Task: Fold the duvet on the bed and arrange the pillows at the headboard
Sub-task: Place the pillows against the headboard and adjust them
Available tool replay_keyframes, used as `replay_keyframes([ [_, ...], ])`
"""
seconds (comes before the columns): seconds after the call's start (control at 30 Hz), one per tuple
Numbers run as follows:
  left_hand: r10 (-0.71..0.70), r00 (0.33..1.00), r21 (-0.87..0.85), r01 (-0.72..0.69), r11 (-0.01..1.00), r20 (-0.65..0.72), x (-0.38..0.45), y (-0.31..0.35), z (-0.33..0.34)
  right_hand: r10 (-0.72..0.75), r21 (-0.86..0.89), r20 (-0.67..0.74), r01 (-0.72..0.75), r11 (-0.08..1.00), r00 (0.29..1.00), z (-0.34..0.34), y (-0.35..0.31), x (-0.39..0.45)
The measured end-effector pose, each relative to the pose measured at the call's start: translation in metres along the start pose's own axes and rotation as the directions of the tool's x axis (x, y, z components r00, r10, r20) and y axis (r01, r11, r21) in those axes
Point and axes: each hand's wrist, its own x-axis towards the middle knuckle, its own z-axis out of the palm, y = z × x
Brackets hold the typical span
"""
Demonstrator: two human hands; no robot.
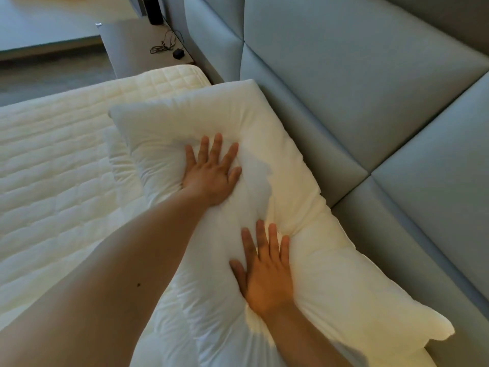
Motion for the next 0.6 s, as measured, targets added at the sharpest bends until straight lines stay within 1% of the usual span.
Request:
replay_keyframes([
  [0.2,0.014,1.0,0.006,-0.015,1.0,0.015,0.006,-0.002,0.011,-0.006,0.008,-0.024,0.007,1.0,1.0,0.01,0.0,0.002],
  [0.33,0.019,0.998,0.006,-0.019,1.0,0.051,0.004,-0.002,0.007,-0.018,0.018,-0.028,0.018,1.0,0.999,0.01,-0.001,0.001],
  [0.43,-0.003,0.993,0.01,0.002,1.0,0.118,-0.001,-0.003,-0.012,0.007,-0.022,-0.007,-0.007,1.0,1.0,0.004,-0.001,0.002],
  [0.47,-0.018,0.991,0.009,0.017,1.0,0.131,-0.005,-0.003,-0.024,0.011,-0.028,0.02,-0.01,1.0,1.0,-0.003,-0.001,0.001],
  [0.53,-0.034,0.993,0.004,0.034,0.999,0.11,-0.018,-0.001,-0.048,0.0,-0.055,0.059,0.003,0.998,0.998,-0.022,0.002,-0.001],
  [0.6,-0.031,0.998,-0.002,0.032,1.0,0.055,-0.04,0.001,-0.071,-0.016,-0.078,0.088,0.023,0.997,0.996,-0.044,0.006,-0.003],
])
